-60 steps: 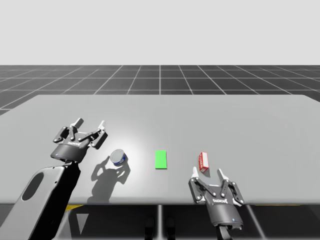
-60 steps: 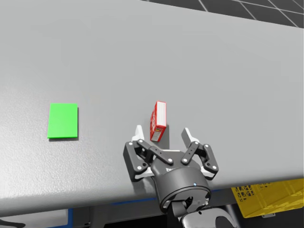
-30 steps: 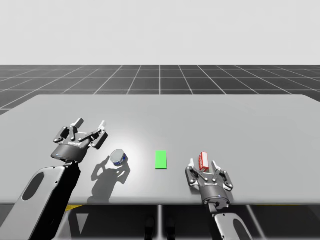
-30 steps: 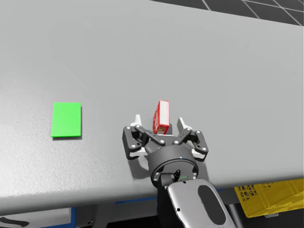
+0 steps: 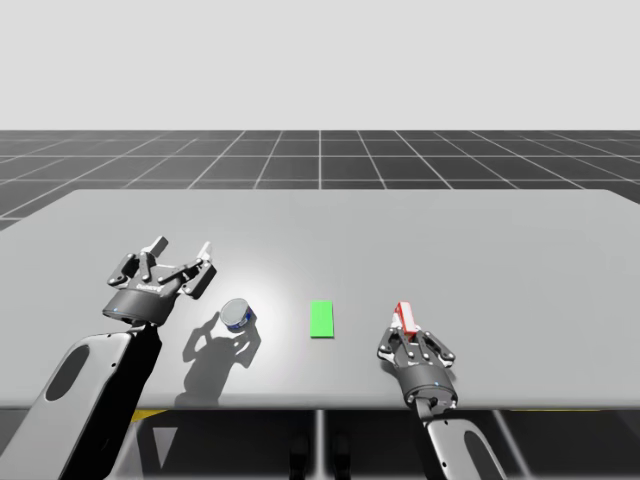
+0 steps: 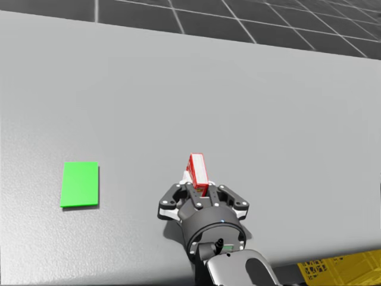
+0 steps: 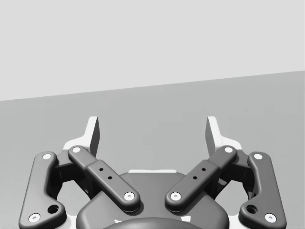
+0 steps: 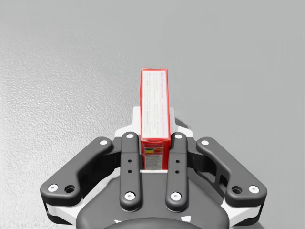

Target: Look at the card. If it is red, pick the object on the left. If it is green, pick the object on the right.

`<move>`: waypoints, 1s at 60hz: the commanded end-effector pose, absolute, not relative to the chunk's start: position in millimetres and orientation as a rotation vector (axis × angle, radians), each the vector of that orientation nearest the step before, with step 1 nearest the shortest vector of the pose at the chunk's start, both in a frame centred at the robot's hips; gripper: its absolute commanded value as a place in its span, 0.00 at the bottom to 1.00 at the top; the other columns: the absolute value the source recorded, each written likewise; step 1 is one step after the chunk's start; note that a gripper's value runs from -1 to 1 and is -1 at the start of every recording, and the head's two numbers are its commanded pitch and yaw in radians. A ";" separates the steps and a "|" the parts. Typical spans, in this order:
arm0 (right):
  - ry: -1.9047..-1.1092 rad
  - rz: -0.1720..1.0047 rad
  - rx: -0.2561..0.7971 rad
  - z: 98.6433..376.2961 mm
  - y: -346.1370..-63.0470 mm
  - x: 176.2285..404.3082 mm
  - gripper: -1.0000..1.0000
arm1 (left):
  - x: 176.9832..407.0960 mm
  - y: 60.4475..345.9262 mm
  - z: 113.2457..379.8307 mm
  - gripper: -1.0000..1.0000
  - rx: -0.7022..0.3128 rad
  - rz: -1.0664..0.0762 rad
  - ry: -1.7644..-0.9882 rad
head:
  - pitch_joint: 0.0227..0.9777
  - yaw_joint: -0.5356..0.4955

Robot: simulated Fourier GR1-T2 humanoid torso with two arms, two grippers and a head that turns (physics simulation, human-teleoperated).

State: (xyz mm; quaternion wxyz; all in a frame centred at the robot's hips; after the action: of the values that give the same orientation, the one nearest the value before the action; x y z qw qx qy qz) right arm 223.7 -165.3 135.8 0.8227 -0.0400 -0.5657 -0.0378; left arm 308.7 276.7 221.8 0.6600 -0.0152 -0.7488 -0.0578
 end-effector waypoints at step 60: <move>-1.432 -0.148 -0.149 236.4 -182.0 236.0 1.00 | 308.9 277.1 222.8 0.00 -0.028 -0.126 -1.693 | 0.47 0.14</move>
State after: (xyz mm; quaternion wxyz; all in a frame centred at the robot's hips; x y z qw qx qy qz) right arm 224.6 -172.6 193.5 0.7853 -0.0463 -0.6164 -0.0351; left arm 308.9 276.5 222.3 0.6610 -0.0125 -0.7482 -0.0564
